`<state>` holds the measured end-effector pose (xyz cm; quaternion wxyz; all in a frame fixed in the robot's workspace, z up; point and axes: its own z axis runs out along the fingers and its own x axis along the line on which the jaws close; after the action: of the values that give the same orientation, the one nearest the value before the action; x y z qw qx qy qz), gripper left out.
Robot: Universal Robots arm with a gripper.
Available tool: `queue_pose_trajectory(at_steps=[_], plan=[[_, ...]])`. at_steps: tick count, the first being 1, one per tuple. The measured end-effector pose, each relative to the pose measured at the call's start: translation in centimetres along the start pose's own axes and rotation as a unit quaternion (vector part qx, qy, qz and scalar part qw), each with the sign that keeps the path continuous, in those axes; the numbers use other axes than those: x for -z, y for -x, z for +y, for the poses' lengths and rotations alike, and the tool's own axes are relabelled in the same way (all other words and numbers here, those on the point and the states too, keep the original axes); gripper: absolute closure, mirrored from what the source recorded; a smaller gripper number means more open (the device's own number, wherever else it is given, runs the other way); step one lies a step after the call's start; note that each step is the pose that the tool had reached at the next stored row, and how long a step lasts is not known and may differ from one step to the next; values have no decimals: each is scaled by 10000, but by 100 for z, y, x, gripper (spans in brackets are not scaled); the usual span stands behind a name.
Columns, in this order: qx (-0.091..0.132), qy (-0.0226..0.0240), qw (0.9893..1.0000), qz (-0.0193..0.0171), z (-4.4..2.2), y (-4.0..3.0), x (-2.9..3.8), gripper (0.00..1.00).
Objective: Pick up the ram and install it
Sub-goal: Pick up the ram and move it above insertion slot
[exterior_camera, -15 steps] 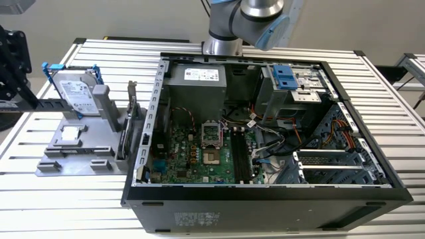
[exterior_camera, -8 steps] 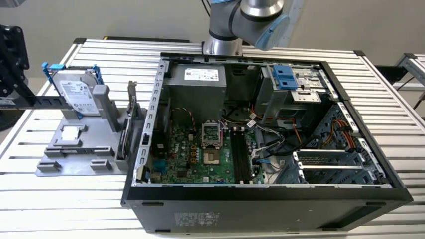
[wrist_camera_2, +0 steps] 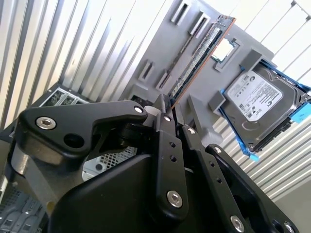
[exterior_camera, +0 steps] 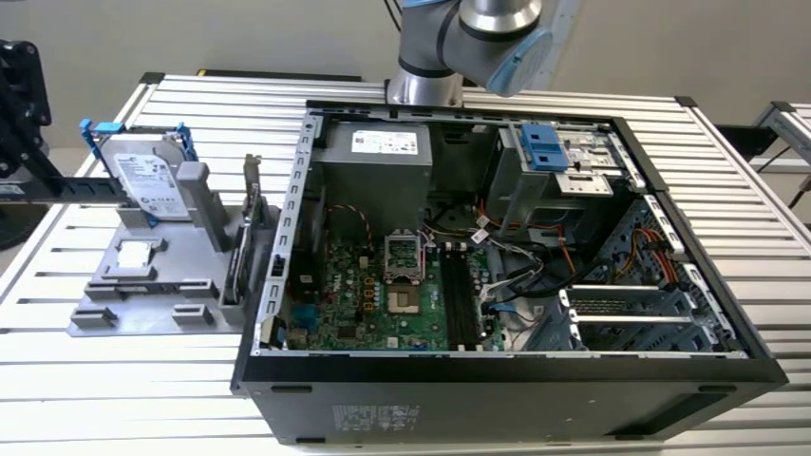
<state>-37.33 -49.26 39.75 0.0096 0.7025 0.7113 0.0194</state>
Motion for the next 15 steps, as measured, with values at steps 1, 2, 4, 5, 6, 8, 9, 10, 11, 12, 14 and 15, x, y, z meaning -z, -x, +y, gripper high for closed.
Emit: queue_pose_trajectory(at_steps=[1, 2, 4, 5, 6, 8, 9, 10, 11, 12, 14, 15], plan=[[0, 0, 10000, 0, 0, 0, 7, 100], [0, -1, 10000, 0, 1, 0, 15, 100], [0, 0, 10000, 0, 1, 0, 28, 100], [0, 0, 10000, 0, 2, 0, 34, 100], [0, 0, 10000, 0, 2, -1, 40, 100], [0, 0, 10000, 0, 2, -1, 50, 100], [0, 0, 10000, 0, 2, -1, 56, 100], [0, 0, 10000, 0, 3, -1, 60, 100], [0, 0, 10000, 0, 3, -1, 61, 100], [0, 0, 10000, 0, 3, -1, 62, 100], [1, -1, 10000, 0, 5, 0, 62, 100], [1, -1, 10000, 0, 7, 0, 62, 100]])
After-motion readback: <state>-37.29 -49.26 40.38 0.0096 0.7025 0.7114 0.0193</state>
